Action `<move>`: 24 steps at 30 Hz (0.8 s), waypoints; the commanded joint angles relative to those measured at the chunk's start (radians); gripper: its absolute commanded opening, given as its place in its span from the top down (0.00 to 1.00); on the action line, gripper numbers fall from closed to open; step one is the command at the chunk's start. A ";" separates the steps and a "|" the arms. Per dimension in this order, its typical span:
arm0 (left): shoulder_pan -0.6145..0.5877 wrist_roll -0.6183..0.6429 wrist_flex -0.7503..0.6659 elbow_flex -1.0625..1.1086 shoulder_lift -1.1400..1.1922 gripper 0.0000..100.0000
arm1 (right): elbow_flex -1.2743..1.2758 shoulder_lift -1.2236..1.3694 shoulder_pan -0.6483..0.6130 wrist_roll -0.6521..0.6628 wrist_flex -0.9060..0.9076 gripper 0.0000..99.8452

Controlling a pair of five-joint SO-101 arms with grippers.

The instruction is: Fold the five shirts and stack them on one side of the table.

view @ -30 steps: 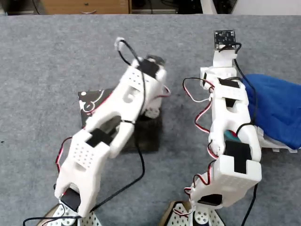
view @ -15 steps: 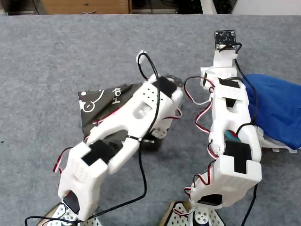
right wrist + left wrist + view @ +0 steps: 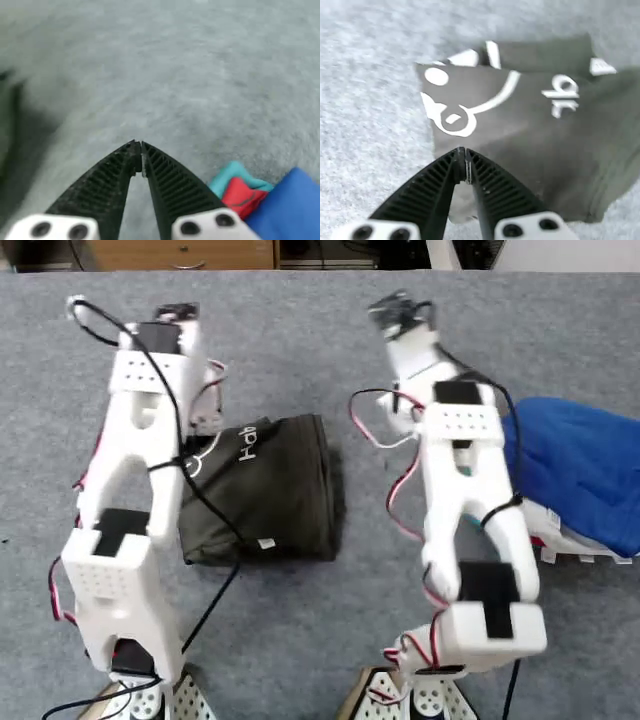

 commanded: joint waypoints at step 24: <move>-0.164 -0.055 -0.250 -0.078 0.384 0.98 | 0.206 0.091 -0.309 0.049 0.066 0.99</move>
